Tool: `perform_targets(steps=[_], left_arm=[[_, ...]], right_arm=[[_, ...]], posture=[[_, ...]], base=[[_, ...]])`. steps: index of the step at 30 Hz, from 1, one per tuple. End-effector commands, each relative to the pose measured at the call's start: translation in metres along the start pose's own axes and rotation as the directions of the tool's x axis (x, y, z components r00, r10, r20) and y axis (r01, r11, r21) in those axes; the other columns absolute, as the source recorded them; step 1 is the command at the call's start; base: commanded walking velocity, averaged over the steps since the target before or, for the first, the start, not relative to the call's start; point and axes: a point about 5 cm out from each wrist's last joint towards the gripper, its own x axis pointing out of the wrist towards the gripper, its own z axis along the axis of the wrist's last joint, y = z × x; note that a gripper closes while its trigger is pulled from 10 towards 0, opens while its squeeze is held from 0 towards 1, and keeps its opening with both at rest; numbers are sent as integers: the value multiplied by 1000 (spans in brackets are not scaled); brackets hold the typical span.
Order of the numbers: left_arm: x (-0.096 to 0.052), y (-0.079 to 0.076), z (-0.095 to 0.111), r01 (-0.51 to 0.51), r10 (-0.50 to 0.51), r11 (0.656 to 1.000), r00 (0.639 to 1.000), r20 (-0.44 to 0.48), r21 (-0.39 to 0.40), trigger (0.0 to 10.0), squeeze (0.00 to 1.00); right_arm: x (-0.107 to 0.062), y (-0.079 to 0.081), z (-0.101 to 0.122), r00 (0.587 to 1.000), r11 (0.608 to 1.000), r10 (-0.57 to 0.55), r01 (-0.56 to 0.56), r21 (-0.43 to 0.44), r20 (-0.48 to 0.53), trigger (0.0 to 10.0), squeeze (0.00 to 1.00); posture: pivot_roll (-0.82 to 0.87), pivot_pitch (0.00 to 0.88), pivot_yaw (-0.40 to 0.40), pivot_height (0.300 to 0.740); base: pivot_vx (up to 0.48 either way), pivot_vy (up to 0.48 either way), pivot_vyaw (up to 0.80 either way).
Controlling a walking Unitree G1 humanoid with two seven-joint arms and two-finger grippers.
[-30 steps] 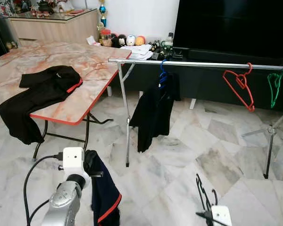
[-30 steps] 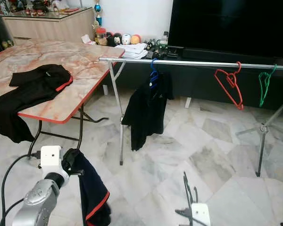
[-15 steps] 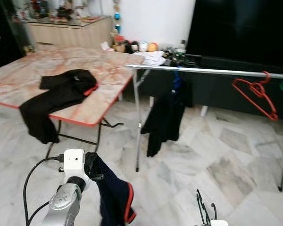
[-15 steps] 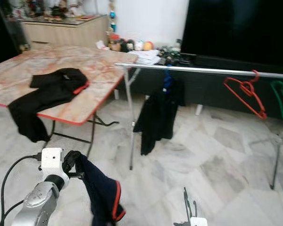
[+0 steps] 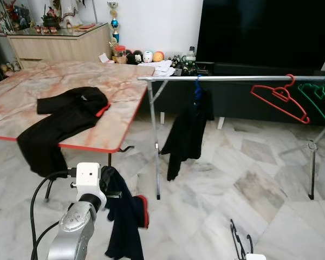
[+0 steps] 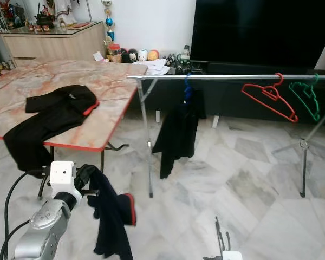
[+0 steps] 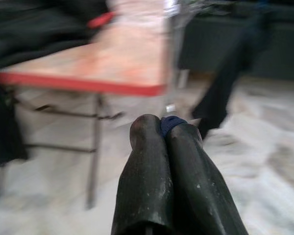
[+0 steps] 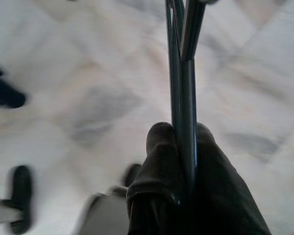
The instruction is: Hang hanger
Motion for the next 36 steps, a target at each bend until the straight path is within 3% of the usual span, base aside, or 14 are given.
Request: perform_targets(steps=[1, 14, 36], left_arm=[[2, 3, 13, -8, 7, 1000, 999, 43, 5, 10000, 0], [3, 10, 21, -31, 30, 999, 997, 70, 17, 10000, 0], [2, 8, 41, -38, 42, 999, 984, 175, -29, 10000, 0]], right_arm=[[1, 3, 4, 1000, 1000, 12, -12, -3, 8, 10000, 0], [0, -2, -2, 1000, 999, 9, -10, -36, -22, 10000, 0], [2, 5, 6, 1000, 1000, 6, -7, -26, -9, 10000, 0]], posture=[[94, 0, 16, 740], [100, 4, 7, 740], [103, 2, 9, 740]], base=[[0, 480, 0], [0, 480, 0], [0, 0, 0]])
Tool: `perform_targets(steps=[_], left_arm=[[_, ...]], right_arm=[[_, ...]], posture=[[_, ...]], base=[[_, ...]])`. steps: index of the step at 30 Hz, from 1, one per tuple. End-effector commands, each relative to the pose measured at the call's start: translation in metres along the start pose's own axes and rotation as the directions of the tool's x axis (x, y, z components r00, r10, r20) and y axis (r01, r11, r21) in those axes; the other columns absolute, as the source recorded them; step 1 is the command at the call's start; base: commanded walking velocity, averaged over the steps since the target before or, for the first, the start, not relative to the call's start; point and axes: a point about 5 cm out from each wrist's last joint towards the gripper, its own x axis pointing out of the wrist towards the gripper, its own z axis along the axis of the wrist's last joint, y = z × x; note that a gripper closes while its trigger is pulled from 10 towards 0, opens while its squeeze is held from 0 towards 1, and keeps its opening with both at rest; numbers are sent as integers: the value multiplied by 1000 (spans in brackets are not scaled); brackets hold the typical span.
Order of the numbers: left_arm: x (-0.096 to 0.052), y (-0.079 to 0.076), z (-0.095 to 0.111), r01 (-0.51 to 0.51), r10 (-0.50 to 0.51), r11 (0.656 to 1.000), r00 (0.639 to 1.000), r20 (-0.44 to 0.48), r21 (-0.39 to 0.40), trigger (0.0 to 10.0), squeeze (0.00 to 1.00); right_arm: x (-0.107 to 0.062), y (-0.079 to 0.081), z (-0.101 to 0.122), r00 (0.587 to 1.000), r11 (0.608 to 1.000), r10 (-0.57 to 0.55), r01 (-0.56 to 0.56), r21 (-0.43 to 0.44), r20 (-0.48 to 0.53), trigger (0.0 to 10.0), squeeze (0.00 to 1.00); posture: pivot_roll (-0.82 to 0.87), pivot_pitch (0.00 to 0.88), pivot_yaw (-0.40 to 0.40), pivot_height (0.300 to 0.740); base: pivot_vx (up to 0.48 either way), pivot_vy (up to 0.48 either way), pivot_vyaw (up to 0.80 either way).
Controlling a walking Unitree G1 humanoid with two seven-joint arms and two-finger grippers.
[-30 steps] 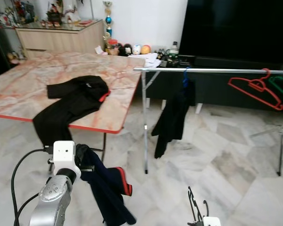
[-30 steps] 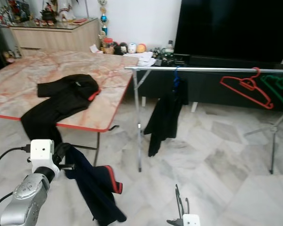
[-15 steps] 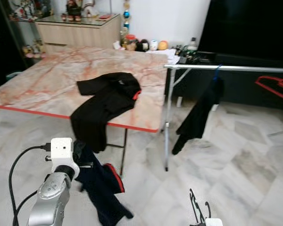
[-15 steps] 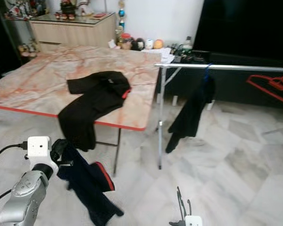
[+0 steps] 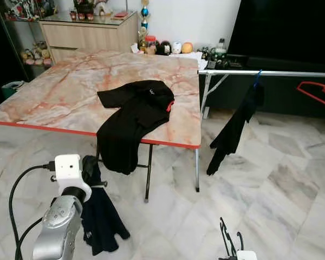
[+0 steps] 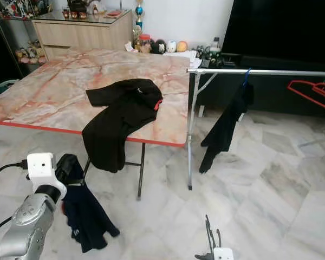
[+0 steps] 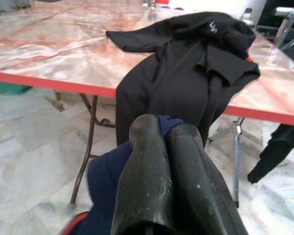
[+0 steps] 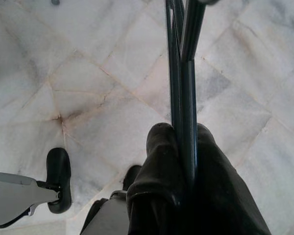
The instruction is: Hang hanger
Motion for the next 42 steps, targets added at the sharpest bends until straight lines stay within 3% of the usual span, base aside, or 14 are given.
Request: perform_targets(steps=[1, 14, 25, 30, 35, 39, 40, 41, 42], left_arm=[[3, -5, 10, 25, -25, 1000, 998, 51, -2, 10000, 0], [5, -8, 12, 48, -47, 999, 997, 56, -10, 10000, 0], [24, -21, 30, 114, -114, 993, 989, 100, 1, 10000, 0], [43, -29, 48, 146, -150, 989, 978, 144, 38, 10000, 0], [63, -48, 73, 193, -204, 979, 957, 208, 73, 10000, 0], [77, -53, 103, 190, -213, 976, 935, 284, 107, 10000, 0], [81, -53, 114, 190, -216, 975, 926, 310, 113, 10000, 0], [91, -53, 138, 194, -232, 971, 906, 353, 139, 10000, 0], [93, -54, 145, 196, -239, 969, 900, 365, 151, 10000, 0]], right_arm=[[1, 0, 3, 1000, 1000, -8, 8, 7, 2, 10000, 0], [1, -4, 4, 1000, 1000, -12, 12, 7, 9, 10000, 0], [2, 1, 8, 1000, 1000, -7, 6, 19, 19, 10000, 0], [2, 1, 9, 1000, 1000, -6, 6, 15, 16, 10000, 0], [1, 3, 5, 1000, 1000, -7, 7, 23, 9, 10000, 0], [0, 2, -1, 1000, 1000, -11, 11, 23, -4, 10000, 0], [0, 2, -1, 1000, 1000, -11, 11, 23, -5, 10000, 0], [0, 1, -1, 1000, 1000, -10, 10, 22, -6, 10000, 0], [0, 1, -1, 1000, 1000, -10, 10, 21, -7, 10000, 0]], posture=[[103, 2, 9, 740], [106, 0, 10, 740], [107, 0, 15, 740], [119, 0, 12, 740], [107, 0, 15, 740], [112, 0, 8, 740], [116, 0, 7, 740], [120, 0, 5, 740], [127, 0, 4, 740]], base=[[0, 0, 0], [131, 0, 0], [385, 0, 0], [395, 0, 0], [398, 0, 0], [396, 0, 0], [398, 0, 0], [398, 0, 0], [398, 0, 0]])
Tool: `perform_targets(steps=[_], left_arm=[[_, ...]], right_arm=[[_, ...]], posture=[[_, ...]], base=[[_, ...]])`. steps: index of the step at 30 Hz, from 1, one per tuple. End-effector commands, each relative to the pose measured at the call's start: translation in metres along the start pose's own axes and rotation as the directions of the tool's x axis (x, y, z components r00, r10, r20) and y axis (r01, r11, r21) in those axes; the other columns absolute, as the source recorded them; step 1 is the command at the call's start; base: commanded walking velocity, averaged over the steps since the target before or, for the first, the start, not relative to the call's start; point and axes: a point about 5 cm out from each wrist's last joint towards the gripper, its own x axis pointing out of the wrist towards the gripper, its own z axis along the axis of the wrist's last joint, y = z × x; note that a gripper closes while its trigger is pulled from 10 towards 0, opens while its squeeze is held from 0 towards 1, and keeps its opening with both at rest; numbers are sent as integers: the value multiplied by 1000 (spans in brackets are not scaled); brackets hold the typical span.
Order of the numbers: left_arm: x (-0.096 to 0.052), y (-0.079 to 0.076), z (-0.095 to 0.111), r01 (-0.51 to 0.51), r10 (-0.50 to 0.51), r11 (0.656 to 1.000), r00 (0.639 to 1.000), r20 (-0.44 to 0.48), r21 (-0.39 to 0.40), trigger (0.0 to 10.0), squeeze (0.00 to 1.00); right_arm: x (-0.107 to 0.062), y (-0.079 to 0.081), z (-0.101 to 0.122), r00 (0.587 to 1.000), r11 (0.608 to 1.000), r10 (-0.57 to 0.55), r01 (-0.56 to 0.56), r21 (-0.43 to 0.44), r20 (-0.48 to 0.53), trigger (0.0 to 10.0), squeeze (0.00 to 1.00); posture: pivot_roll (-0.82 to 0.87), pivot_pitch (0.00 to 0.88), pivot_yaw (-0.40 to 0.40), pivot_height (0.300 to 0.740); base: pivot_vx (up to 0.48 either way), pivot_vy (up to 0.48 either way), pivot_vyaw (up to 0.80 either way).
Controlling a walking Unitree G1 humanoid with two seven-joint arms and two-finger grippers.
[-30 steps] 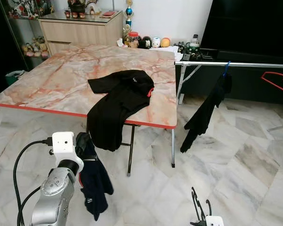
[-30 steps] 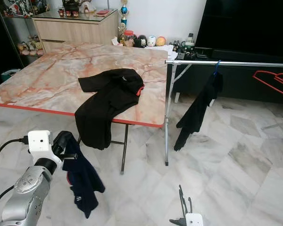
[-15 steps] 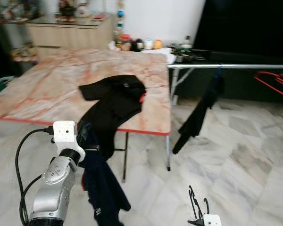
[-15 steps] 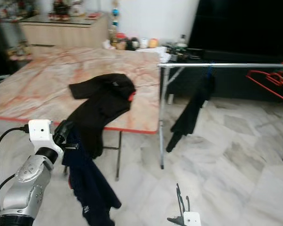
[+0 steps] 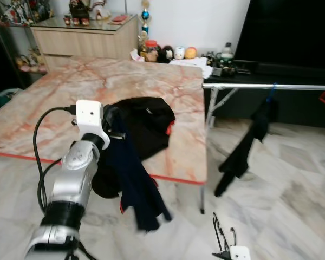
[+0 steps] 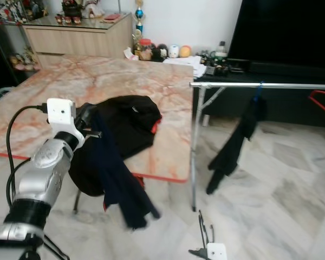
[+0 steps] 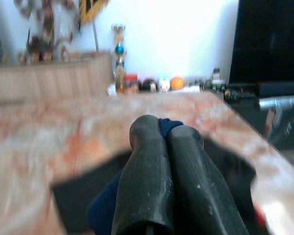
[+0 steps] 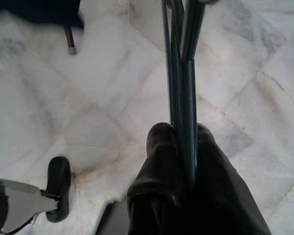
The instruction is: Hang hanger
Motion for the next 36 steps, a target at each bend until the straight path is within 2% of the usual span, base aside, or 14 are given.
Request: perform_targets(steps=[1, 5, 8, 13, 18, 24, 26, 27, 28, 30, 32, 33, 34, 36], left_arm=[[20, -6, 45, 52, -61, 997, 986, 157, 58, 10000, 0], [46, -9, 90, 96, -135, 980, 965, 226, 176, 10000, 0], [63, -14, 119, 97, -159, 963, 958, 238, 252, 10000, 0], [73, -20, 144, 77, -159, 952, 951, 265, 295, 10000, 0], [76, -23, 147, 74, -165, 940, 954, 252, 334, 10000, 0], [73, -11, 126, 43, -117, 948, 969, 217, 316, 10000, 0], [69, -6, 105, 57, -98, 971, 981, 170, 231, 10000, 0], [69, -6, 105, 57, -98, 971, 981, 170, 231, 10000, 0], [62, -8, 80, 102, -122, 983, 984, 129, 154, 10000, 0], [50, -13, 53, 144, -151, 986, 985, 85, 87, 10000, 0], [20, -21, 4, 174, -173, 983, 985, -18, 64, 10000, 0], [20, -21, 4, 174, -173, 983, 985, -18, 64, 10000, 0], [13, -23, -5, 175, -173, 983, 984, -39, 52, 10000, 0], [-16, -27, -32, 191, -188, 982, 975, -114, 12, 10000, 0]], right_arm=[[-2, -12, -8, 999, 1000, -29, 29, 3, -28, 10000, 0], [-2, -12, -8, 999, 1000, -27, 27, 2, -28, 10000, 0], [-2, -12, -7, 999, 1000, -24, 24, 1, -26, 10000, 0], [-1, -10, -6, 999, 1000, -24, 24, 1, -23, 10000, 0], [-1, -10, -5, 999, 1000, -27, 27, -2, -25, 10000, 0], [0, -8, 1, 1000, 1000, -22, 22, -9, -16, 10000, 0], [1, -8, 2, 1000, 1000, -21, 21, -10, -13, 10000, 0], [1, -8, 2, 1000, 1000, -21, 21, -10, -13, 10000, 0], [1, -8, 3, 1000, 1000, -20, 20, -10, -12, 10000, 0], [1, -7, 3, 1000, 1000, -18, 18, -10, -11, 10000, 0], [0, -3, 1, 1000, 1000, -14, 14, -12, -11, 10000, 0], [0, -3, 1, 1000, 1000, -14, 14, -12, -11, 10000, 0], [0, -2, 0, 1000, 1000, -14, 14, -11, -11, 10000, 0], [0, -1, -3, 1000, 1000, -14, 13, -10, -14, 10000, 0]], posture=[[129, 0, 4, 740], [142, 0, 7, 740], [143, 0, 10, 740], [147, 0, 9, 740], [157, 0, 12, 740], [163, 0, 10, 740], [160, 0, 14, 740], [160, 0, 14, 740], [159, 0, 15, 740], [155, 0, 15, 740], [149, 4, 18, 740], [149, 4, 18, 740], [148, 4, 19, 740], [138, 6, 23, 740]], base=[[398, 0, 0], [398, 0, 0], [400, 0, 0], [401, 0, 0], [401, 0, 0], [401, 0, 0], [324, 0, 0], [304, 0, 0], [0, 0, 0], [0, 0, 0], [0, 0, 0], [0, 0, 0], [0, 0, 0], [0, 0, 0]])
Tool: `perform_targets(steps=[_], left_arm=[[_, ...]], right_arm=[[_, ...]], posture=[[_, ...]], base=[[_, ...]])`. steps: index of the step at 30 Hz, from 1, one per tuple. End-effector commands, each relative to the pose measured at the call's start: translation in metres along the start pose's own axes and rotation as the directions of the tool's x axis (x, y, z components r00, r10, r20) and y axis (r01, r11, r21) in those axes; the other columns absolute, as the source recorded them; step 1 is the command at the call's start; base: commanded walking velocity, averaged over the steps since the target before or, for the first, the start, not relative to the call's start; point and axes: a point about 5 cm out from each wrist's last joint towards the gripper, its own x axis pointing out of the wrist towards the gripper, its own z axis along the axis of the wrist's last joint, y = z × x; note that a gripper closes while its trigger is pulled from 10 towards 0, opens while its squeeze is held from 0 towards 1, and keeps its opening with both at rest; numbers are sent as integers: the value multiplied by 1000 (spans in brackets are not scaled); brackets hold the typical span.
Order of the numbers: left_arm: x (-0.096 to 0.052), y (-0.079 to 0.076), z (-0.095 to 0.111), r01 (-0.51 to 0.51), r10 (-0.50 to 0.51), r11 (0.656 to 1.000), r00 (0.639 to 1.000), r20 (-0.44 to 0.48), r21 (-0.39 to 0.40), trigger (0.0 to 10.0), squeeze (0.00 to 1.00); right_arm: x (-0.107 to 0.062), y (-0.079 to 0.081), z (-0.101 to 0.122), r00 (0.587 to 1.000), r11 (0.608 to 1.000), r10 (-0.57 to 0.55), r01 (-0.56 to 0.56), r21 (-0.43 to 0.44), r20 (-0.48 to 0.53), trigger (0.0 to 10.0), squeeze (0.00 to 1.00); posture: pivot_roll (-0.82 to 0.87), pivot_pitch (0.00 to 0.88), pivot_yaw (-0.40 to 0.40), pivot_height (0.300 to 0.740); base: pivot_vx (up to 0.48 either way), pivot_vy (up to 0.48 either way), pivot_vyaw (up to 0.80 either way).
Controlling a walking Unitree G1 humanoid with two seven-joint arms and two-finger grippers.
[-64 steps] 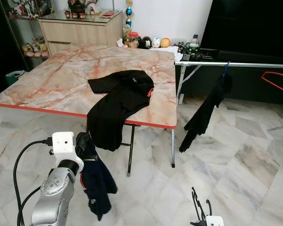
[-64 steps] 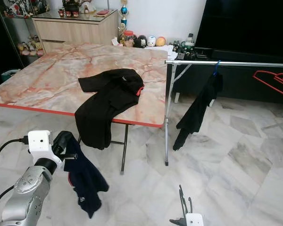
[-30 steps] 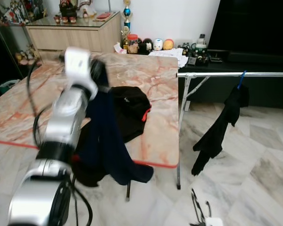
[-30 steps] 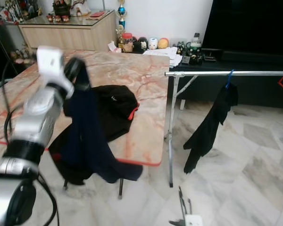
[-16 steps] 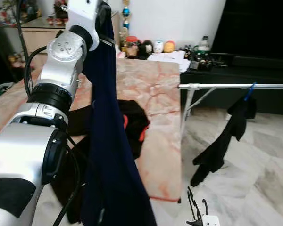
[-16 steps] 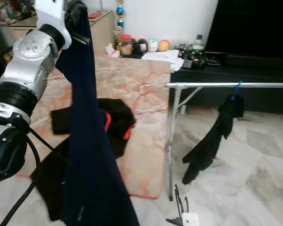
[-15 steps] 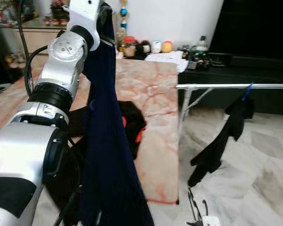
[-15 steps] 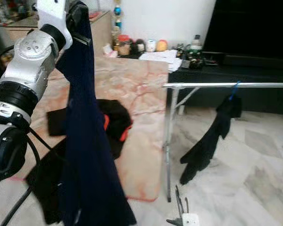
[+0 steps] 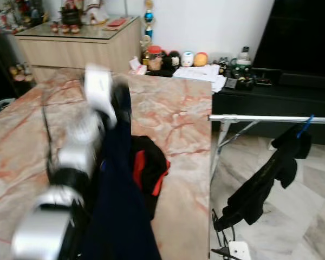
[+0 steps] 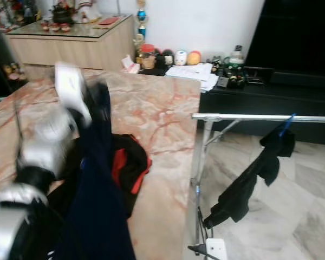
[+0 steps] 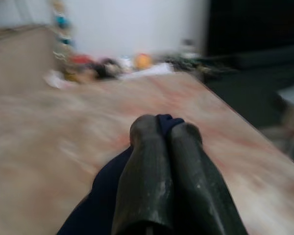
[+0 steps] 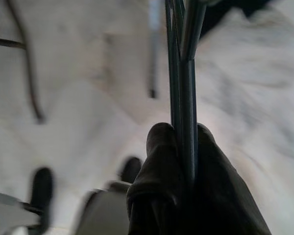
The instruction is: Hang hanger
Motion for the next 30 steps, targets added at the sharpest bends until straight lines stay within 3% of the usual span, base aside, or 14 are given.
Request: perform_targets(steps=[1, 4, 7, 15, 22, 30], left_arm=[[-23, 5, -6, -12, 12, 1000, 1000, -22, -7, 10000, 0], [-52, -1, -25, -29, 27, 999, 995, -96, -17, 10000, 0], [-79, -3, -30, -84, 78, 996, 986, -145, -31, 10000, 0], [-85, -11, -19, -119, 110, 991, 984, -141, -59, 10000, 0], [-83, -16, -17, -111, 99, 992, 980, -172, -59, 10000, 0], [-91, -19, -25, -85, 76, 996, 968, -241, -30, 10000, 0]], right_arm=[[-2, 7, -7, 1000, 1000, 10, -10, 12, -16, 10000, 0], [-3, 5, -12, 1000, 1000, 6, -6, 14, -20, 10000, 0], [-4, 0, -15, 1000, 1000, 3, -3, 20, -17, 10000, 0], [-2, -9, -8, 1000, 1000, 0, 0, 9, -6, 10000, 0], [0, -7, 0, 1000, 1000, -5, 5, 16, 3, 10000, 0], [-3, -2, -13, 1000, 1000, 0, 0, 15, -21, 10000, 0]], posture=[[136, 8, 24, 740], [138, 6, 25, 740], [143, 2, 24, 740], [140, 1, 24, 740], [133, 8, 29, 740], [138, 15, 26, 740]], base=[[0, 0, 0], [0, 0, 0], [0, 0, 0], [0, 0, 0], [0, 0, 0], [0, 0, 0]])
